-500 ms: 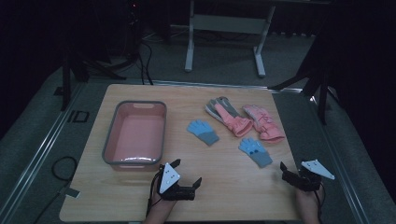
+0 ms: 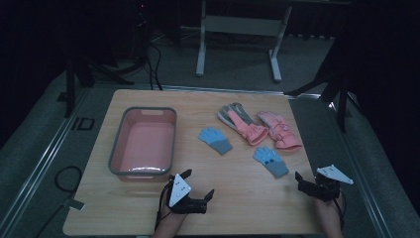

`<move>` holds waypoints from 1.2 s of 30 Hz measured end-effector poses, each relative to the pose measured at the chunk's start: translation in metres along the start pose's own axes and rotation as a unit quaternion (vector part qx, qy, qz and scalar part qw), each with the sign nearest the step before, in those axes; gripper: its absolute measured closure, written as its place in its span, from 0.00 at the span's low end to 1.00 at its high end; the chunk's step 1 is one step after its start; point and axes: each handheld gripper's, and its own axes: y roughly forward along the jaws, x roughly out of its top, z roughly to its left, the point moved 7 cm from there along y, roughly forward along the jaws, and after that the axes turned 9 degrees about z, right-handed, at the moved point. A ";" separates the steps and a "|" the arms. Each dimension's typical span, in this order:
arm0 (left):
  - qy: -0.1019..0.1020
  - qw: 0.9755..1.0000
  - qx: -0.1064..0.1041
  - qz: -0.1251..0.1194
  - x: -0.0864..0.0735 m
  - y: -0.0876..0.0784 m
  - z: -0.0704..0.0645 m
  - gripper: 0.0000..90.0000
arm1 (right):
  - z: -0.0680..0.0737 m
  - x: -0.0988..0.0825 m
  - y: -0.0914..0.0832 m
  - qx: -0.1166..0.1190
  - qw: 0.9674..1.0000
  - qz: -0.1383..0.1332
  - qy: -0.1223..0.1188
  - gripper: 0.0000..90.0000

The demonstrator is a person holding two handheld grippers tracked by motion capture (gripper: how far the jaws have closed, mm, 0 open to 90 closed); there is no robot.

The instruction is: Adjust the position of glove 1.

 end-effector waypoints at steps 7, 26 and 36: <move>0.002 1.000 -0.002 0.000 0.000 0.000 0.000 0.00 | 0.008 0.023 -0.010 0.052 0.998 0.035 0.008 0.15; 0.002 1.000 -0.002 -0.003 0.000 0.000 -0.001 0.00 | 0.060 0.107 -0.031 0.115 0.992 -0.010 -0.049 0.24; 0.003 1.000 -0.004 -0.002 0.000 0.000 -0.001 0.00 | 0.092 0.129 -0.021 0.150 0.985 -0.004 -0.080 0.32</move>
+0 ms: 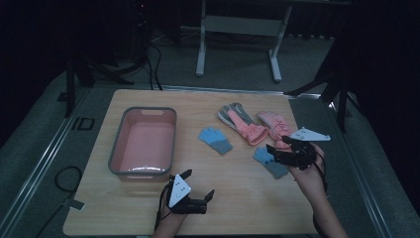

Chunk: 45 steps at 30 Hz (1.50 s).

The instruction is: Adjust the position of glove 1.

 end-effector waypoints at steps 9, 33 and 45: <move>0.006 1.000 -0.001 0.001 0.000 0.000 -0.001 0.00 | 0.021 0.021 0.024 0.030 0.999 0.003 -0.026 0.40; 0.010 1.000 -0.005 0.002 0.000 0.000 -0.002 0.00 | 0.067 0.057 0.110 0.091 0.989 0.051 -0.104 0.51; 0.012 1.000 -0.009 0.001 0.000 0.000 -0.003 0.00 | 0.074 0.064 0.147 0.122 0.983 0.068 -0.118 0.60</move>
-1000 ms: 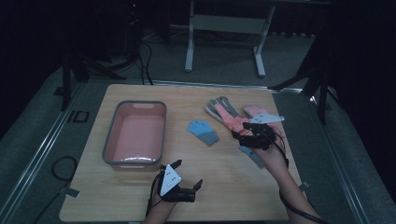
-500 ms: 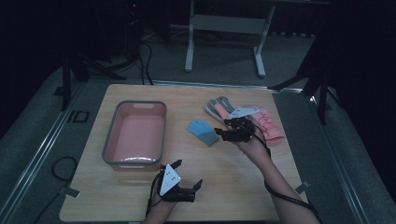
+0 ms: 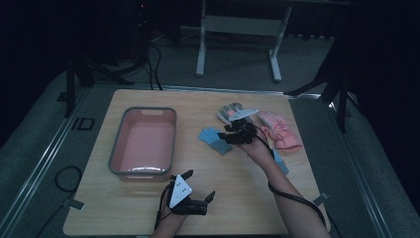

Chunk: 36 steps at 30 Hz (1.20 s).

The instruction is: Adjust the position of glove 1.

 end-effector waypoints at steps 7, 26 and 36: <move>-0.001 1.000 -0.001 0.000 0.000 0.000 0.000 0.00 | -0.004 -0.002 0.022 0.009 1.000 0.016 -0.004 0.67; -0.004 1.000 -0.007 -0.003 0.000 0.000 0.000 0.00 | -0.014 -0.022 0.073 0.020 0.998 0.053 -0.007 0.74; -0.007 1.000 -0.009 -0.003 0.000 0.000 0.000 0.00 | -0.009 -0.022 0.074 -0.015 0.999 0.041 0.019 0.96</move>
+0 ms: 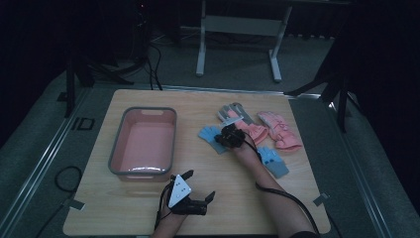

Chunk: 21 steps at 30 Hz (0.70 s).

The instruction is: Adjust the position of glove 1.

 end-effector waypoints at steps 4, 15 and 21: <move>0.001 1.000 0.000 -0.001 0.000 0.000 0.000 0.00 | 0.006 0.002 -0.015 -0.022 0.997 -0.016 0.068 0.98; 0.000 1.000 0.003 -0.002 0.000 0.000 0.000 0.00 | 0.034 -0.014 -0.083 -0.076 0.979 -0.057 0.181 0.98; 0.004 1.000 0.006 -0.002 0.000 0.000 0.000 0.00 | 0.060 -0.038 -0.105 -0.104 0.971 -0.059 0.205 0.98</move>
